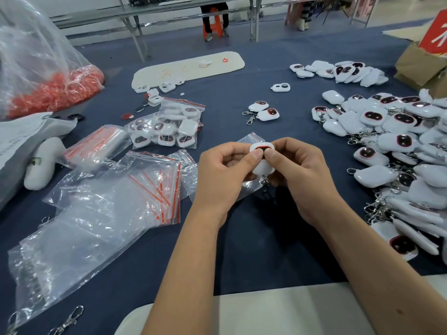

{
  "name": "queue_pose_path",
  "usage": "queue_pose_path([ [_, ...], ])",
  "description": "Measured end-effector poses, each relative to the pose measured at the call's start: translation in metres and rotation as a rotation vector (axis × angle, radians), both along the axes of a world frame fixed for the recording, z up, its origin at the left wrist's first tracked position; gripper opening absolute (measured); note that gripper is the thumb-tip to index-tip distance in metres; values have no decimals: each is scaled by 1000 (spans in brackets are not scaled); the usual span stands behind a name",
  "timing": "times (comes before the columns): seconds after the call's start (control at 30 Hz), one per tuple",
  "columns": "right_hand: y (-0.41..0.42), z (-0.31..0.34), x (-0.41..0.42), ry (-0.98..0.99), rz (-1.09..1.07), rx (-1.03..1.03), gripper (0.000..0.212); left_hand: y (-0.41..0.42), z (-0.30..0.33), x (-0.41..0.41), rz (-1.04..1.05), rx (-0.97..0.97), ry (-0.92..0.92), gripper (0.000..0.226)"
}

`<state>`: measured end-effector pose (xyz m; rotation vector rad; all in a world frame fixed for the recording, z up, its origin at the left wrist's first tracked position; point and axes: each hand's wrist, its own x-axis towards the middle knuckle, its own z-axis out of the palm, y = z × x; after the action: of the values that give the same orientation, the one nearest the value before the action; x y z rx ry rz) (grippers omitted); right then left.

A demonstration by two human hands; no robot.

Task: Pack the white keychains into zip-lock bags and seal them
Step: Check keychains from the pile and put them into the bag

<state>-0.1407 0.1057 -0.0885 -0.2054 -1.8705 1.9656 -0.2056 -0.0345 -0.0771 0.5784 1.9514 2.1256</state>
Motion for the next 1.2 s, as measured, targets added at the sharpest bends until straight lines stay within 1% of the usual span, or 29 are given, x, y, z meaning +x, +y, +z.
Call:
queue_pose_path([
  [0.1,0,-1,0,-3,2,5,12,0,0,0,11,0,3,7],
  [0.23,-2,-2,-1,20,67,2,10,2,-1,-2,64,38,-14,6],
  [0.37,-1,-4,-2,41,26,71,15,4,-1,-2,97,-29,29,6],
  [0.43,-1,-5,-2,51,6,52,16,7,0,0,135,-37,7,20],
  [0.47,-1,-5,-2,58,-6,39,17,7,-2,-1,179,-79,17,29],
  [0.5,-2,-5,-3,68,-17,31,17,7,-4,-3,231,-183,71,32],
  [0.53,-2,-5,-3,77,-28,29,16,5,-7,-6,283,-338,155,29],
  [0.57,-2,-5,-3,84,-41,30,15,2,-9,-8,320,-498,229,21],
  [0.6,-1,-5,-3,91,-58,27,13,-1,-11,-8,339,-617,271,14],
  [0.63,0,-4,-4,105,-81,12,11,-3,-12,-9,343,-683,291,13],
  [0.73,6,0,-3,152,-151,-119,6,-10,-13,-13,351,-713,324,14],
  [0.9,13,3,-5,154,-254,-279,6,-21,-9,-17,417,-706,320,14],
  [1.03,14,1,-7,105,-334,-297,4,-2,-3,-2,525,-717,444,31],
  [1.13,12,1,-8,101,-349,-308,5,17,-4,14,469,-784,451,52],
  [1.2,9,1,-8,88,-327,-309,10,24,-6,18,432,-826,431,58],
])
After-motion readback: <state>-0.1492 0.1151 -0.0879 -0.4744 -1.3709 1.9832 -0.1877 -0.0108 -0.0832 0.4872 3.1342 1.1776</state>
